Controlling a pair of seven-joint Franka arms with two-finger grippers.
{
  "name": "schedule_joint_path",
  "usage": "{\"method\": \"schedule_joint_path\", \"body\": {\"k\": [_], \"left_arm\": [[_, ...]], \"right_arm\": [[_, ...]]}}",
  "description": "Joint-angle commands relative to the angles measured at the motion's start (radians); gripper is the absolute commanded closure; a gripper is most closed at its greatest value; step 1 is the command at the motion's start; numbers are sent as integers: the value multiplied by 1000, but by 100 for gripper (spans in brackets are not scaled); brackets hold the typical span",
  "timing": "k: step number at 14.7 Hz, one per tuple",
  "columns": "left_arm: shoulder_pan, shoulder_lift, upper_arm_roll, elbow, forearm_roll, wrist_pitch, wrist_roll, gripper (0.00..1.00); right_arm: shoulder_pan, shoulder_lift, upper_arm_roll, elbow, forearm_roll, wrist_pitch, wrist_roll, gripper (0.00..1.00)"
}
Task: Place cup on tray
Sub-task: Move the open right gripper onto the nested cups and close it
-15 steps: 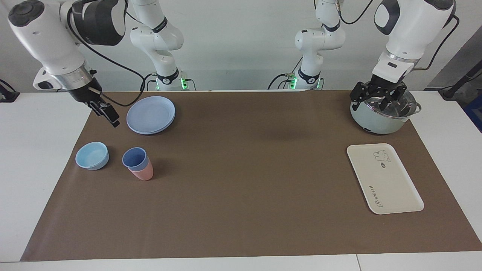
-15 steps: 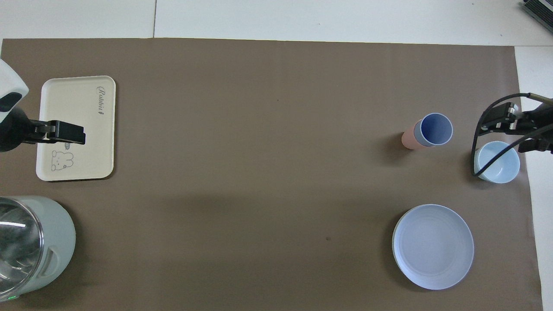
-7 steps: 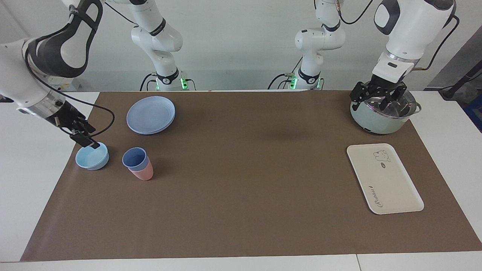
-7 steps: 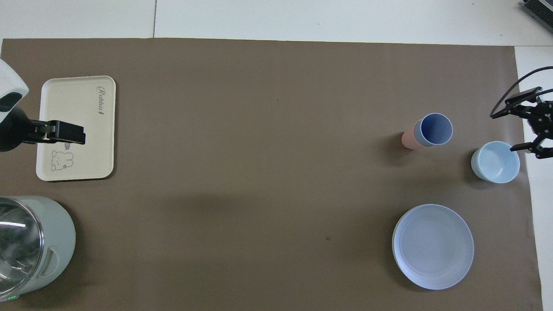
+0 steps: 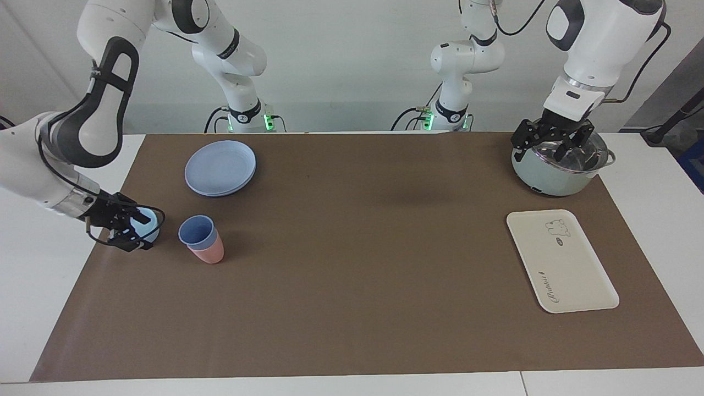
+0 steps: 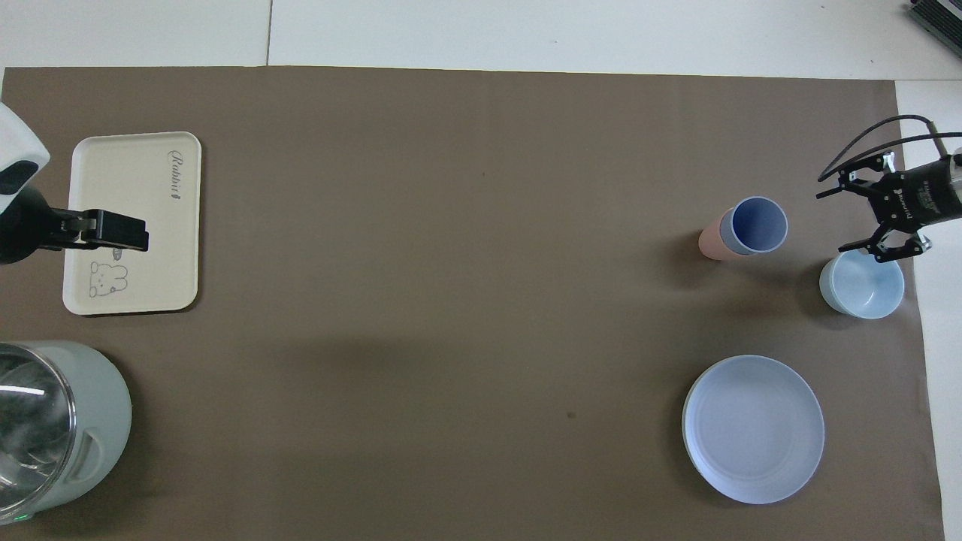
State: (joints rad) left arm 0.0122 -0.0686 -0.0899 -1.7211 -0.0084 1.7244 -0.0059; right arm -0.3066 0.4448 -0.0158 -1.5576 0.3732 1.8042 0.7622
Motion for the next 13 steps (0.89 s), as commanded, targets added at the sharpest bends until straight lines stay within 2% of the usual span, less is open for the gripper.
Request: {"method": "schedule_joint_path", "body": {"k": [1, 7, 13], "left_arm": [[5, -31, -2, -32, 2, 3, -11, 0], [5, -31, -2, -32, 2, 3, -11, 0], [5, -31, -2, -32, 2, 3, -11, 0]], "right_arm": [[-37, 124, 11, 82, 62, -17, 17, 10], [-8, 170, 13, 67, 200, -2, 114, 10], [11, 140, 14, -68, 346, 41, 121, 10]]}}
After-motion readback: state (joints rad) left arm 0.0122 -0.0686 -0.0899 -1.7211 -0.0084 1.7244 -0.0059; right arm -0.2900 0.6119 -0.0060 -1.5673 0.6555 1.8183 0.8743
